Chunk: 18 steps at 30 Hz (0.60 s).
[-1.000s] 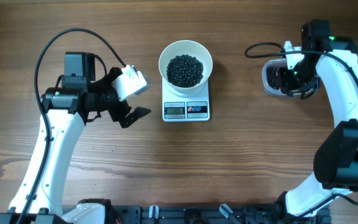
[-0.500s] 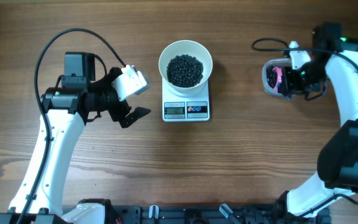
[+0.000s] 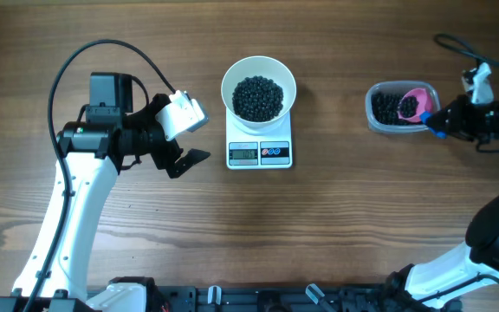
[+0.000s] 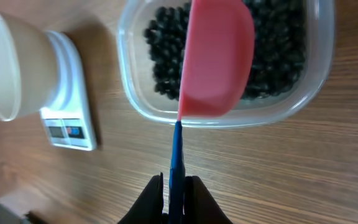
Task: Scoop item into bowl and weigh 150g on scale
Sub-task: 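Scoop a few beans with the right gripper and lift the scoop, then carry the scoop left over the white bowl and tip beans in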
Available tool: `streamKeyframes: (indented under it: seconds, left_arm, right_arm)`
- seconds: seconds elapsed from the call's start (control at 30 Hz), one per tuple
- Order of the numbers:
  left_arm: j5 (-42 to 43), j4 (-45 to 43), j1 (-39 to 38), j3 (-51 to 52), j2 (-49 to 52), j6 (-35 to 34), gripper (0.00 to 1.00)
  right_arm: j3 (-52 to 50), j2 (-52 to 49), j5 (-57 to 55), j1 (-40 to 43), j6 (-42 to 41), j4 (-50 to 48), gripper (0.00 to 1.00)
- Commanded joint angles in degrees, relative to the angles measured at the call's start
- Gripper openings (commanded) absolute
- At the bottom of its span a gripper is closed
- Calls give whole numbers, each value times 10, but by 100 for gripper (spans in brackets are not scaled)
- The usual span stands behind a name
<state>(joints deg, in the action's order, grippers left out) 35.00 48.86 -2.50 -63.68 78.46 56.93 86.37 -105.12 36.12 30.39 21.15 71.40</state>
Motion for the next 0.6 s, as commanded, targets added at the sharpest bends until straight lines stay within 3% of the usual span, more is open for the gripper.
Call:
streamKeyframes:
  seconds: [0.0,0.1,0.23,0.57]
  left_arm:
    - [3,1,3,1,3,12,100]
    - [3,1,3,1,3,12,100]
    - [3,1,3,1,3,12,100]
    - [3,1,3,1,3,12,100]
  right_arm:
    - [-1,-12,93,0,50,18,4]
    - [23,-11,168,-4,80,54,4]
    - [41,-4,181,-28,73,65,4]
    - [111,0,178,-251,-44,-5,4]
